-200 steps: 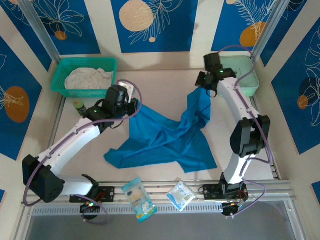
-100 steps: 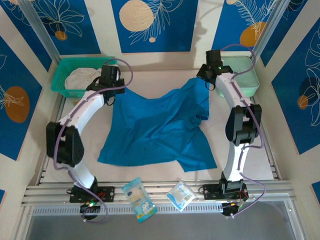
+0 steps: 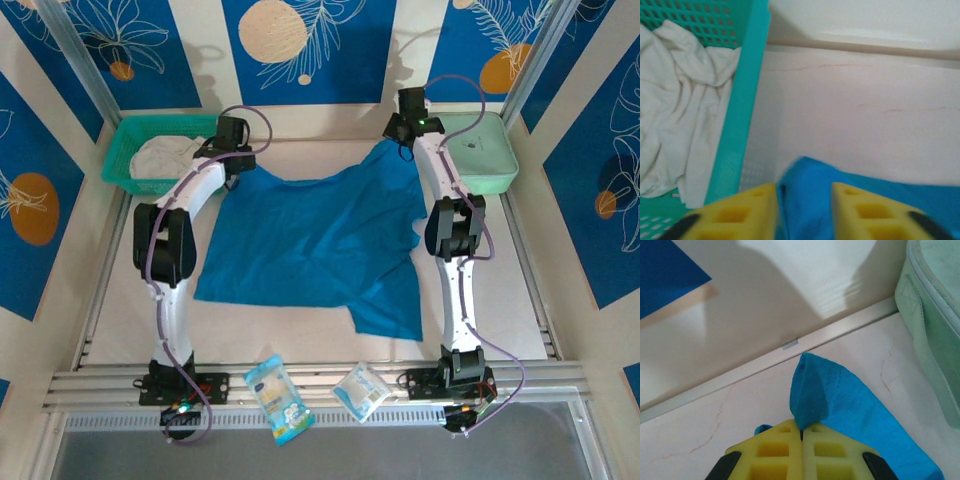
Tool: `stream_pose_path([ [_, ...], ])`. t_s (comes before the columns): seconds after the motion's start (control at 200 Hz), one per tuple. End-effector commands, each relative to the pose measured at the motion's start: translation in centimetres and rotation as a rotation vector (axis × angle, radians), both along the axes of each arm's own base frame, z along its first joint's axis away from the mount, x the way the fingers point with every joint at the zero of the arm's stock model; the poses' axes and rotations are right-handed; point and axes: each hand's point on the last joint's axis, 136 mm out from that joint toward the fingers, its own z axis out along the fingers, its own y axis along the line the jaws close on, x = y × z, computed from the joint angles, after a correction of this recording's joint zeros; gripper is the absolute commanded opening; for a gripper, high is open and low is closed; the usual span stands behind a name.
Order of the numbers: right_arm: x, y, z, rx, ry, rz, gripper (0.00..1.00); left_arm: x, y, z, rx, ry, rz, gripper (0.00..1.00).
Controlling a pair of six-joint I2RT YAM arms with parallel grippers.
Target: Fold and stack the t-shirts
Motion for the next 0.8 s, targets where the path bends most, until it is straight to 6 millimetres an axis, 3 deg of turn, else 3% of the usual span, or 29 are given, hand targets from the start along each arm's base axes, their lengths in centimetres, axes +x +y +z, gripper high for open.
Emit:
stream_pose_path([
  [0.0,-0.1,-0.4,-0.4,-0.004,0.032,0.025,0.25,0.8,-0.4,1.8,-0.057,-0.041,0.009,0.67],
  [0.055,-0.5,-0.2,-0.3,-0.001,0.048,0.032,0.41,0.7,-0.5,2.5,-0.059,-0.052,0.003,0.77],
  [0.1,-1.1,-0.1,0.0,-0.004,0.062,0.039,0.49,0.6,-0.7,3.4,-0.061,-0.066,-0.009,0.84],
  [0.12,-1.4,0.0,0.2,-0.006,0.068,0.04,0.5,0.5,-0.7,3.9,-0.061,-0.073,-0.012,0.97],
  [0.135,-1.7,0.0,0.3,-0.009,0.075,0.042,0.51,0.4,-0.8,4.3,-0.06,-0.078,-0.017,1.0],
  [0.3,-6.9,0.4,2.0,-0.046,0.123,0.048,0.56,-1.5,-1.7,9.5,-0.046,-0.148,-0.089,1.0],
  [0.38,-11.2,0.1,2.1,-0.032,0.148,0.023,0.55,-3.3,-2.3,11.7,-0.049,-0.166,-0.126,1.0],
  [0.455,-16.5,-0.5,0.7,-0.005,0.204,-0.01,0.5,-5.5,-2.4,12.8,-0.055,-0.159,-0.14,1.0],
  [0.535,-22.0,-1.1,-1.2,0.01,0.273,-0.036,0.45,-8.3,-2.6,12.8,-0.071,-0.129,-0.145,1.0],
  [0.65,-28.8,-1.8,-4.3,0.004,0.407,-0.055,0.43,-12.4,-3.3,11.1,-0.109,-0.067,-0.167,1.0],
  [0.795,-33.5,-1.9,-8.3,0.004,0.547,-0.059,0.41,-17.0,-4.2,8.1,-0.155,0.012,-0.179,1.0],
])
